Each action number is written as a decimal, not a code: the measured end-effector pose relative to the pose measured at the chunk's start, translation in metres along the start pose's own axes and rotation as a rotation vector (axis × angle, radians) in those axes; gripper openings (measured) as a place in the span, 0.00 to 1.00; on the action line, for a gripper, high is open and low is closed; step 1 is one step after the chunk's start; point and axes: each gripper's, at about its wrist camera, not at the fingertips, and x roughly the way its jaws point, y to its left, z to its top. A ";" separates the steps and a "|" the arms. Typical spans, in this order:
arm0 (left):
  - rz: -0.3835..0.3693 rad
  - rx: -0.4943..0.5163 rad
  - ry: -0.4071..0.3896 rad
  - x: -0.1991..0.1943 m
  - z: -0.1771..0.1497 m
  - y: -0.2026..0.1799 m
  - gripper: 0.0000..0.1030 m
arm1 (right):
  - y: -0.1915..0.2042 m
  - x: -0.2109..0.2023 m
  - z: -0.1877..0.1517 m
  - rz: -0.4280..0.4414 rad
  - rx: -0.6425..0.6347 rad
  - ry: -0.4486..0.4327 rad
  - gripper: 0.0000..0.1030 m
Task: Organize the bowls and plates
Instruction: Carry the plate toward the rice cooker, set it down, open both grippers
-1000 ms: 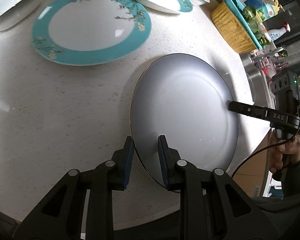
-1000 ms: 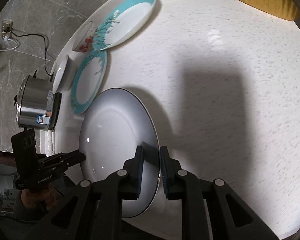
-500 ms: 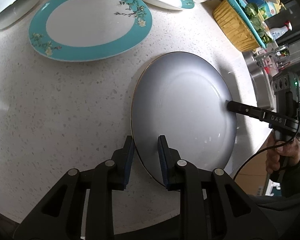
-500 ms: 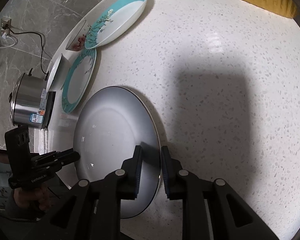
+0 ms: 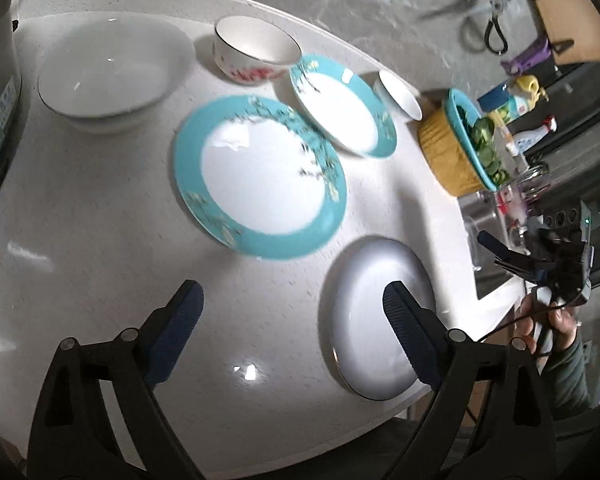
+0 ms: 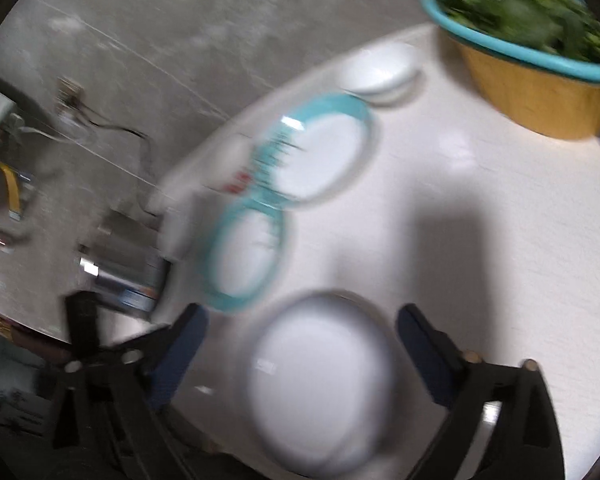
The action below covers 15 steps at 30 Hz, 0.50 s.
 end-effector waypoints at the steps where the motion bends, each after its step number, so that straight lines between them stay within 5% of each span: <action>1: -0.007 0.001 -0.004 -0.003 0.006 0.005 0.89 | 0.009 0.007 0.001 0.045 0.003 -0.008 1.00; 5: -0.025 0.025 -0.028 -0.009 0.022 0.027 0.94 | 0.039 0.039 0.002 0.126 0.028 -0.003 1.00; 12: -0.031 0.008 -0.034 0.011 0.033 0.042 0.94 | 0.057 0.084 0.006 0.073 -0.006 0.031 1.00; 15: -0.014 -0.082 -0.061 0.025 0.034 0.050 0.94 | 0.048 0.100 0.018 0.040 -0.029 0.052 1.00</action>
